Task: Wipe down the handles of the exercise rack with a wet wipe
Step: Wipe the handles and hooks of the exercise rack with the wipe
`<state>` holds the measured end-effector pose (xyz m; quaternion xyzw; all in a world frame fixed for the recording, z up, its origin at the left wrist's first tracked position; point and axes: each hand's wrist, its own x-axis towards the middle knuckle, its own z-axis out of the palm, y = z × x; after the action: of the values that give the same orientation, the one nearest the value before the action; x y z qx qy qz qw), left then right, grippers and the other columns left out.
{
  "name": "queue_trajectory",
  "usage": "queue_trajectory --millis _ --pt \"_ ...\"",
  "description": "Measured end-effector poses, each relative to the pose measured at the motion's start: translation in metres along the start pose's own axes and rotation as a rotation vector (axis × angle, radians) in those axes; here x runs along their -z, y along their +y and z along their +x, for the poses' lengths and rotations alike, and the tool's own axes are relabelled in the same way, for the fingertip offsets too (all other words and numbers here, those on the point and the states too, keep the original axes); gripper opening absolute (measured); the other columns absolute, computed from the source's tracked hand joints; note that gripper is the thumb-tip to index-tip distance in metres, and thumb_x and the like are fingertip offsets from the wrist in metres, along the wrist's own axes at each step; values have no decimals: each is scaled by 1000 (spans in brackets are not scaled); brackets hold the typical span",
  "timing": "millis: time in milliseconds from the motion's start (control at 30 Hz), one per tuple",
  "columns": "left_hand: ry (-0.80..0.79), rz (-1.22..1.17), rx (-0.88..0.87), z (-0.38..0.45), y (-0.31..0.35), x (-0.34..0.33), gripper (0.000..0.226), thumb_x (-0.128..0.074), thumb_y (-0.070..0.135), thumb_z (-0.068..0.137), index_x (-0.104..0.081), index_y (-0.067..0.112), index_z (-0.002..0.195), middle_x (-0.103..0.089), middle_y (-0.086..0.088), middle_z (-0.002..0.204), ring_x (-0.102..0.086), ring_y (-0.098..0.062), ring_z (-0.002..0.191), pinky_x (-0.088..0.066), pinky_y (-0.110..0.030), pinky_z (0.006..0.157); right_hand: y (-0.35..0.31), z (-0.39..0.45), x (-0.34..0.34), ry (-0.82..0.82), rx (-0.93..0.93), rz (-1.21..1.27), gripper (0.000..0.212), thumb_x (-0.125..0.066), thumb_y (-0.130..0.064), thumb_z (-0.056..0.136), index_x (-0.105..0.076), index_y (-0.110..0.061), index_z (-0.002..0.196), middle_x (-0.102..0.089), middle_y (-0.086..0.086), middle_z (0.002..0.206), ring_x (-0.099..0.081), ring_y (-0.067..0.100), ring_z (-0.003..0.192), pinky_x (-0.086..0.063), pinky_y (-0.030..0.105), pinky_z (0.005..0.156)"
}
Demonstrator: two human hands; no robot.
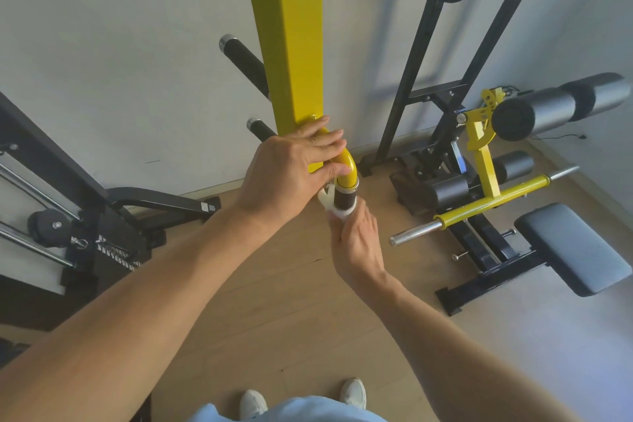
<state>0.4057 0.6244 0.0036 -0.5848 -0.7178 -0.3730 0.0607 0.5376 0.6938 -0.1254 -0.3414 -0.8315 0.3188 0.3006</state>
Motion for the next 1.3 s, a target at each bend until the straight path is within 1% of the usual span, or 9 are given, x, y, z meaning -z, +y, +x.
queue_trajectory --millis 100,233,333,533,700,900,1033,1133,1300 --pt "-7 14 0 1 1 -1 45 -78 32 80 -71 12 119 -67 -1 127 -53 -11 131 -40 -26 108 26 -10 -7 -224 -139 -102 19 -49 -35 102 -45 -24 117 -50 -9 99 -49 13 91 -44 37 89" --pt "14 -13 4 -2 1 -3 43 -80 30 79 -72 12 117 -67 0 127 -53 -10 132 -44 -30 109 -7 12 21 -76 93 146 16 -40 -44 102 -41 -31 112 -56 -3 86 -49 10 72 -38 28 67" --pt "30 -32 20 -1 4 -5 43 -81 28 79 -72 11 117 -67 0 127 -52 -8 131 -43 -25 109 -8 18 21 -39 168 210 23 -39 -45 102 -41 -32 120 -56 -4 88 -53 13 75 -42 26 68" --pt "31 -64 26 -6 6 -4 46 -79 29 79 -70 10 121 -57 12 128 -50 -8 133 -42 -25 110 51 -16 1 -565 -291 -324 21 -38 -32 105 -51 -20 117 -63 -1 94 -57 23 76 -47 36 66" --pt "80 -160 44 -10 5 -5 43 -81 25 81 -71 10 120 -61 10 127 -51 -7 133 -40 -17 109 -8 -31 9 -686 -231 40 24 -48 -30 96 -71 -32 89 -70 0 76 -56 22 60 -41 30 53" --pt "5 -702 143 -12 -37 21 32 -73 11 88 -70 5 120 -69 -4 126 -65 -12 118 -54 -41 100 -81 -10 -16 -308 -196 290 27 -57 -4 86 -74 -24 86 -74 -11 76 -69 8 71 -56 36 66" --pt "9 -704 185 -18 -82 44 25 -73 11 87 -73 10 112 -74 5 109 -71 -4 103 -57 -26 89 -106 20 -48 -71 -198 212 8 -64 -21 94 -70 -23 90 -67 -10 75 -58 10 69 -46 27 59" --pt "-20 -512 285 -18 -124 48 31 -81 34 80 -75 18 105 -73 17 99 -68 8 90 -55 -14 78 -123 28 -69 101 -319 118 8 -62 -23 93 -69 -24 89 -63 -10 65 -56 9 61 -42 24 51" --pt "-364 -484 451 -18 -148 56 43 -75 65 69 -69 24 81 -72 13 77 -65 7 75 -44 -4 64 -155 26 -92 197 -392 -75 18 -65 -29 93 -72 -32 109 -75 -6 90 -63 20 71 -43 28 57"
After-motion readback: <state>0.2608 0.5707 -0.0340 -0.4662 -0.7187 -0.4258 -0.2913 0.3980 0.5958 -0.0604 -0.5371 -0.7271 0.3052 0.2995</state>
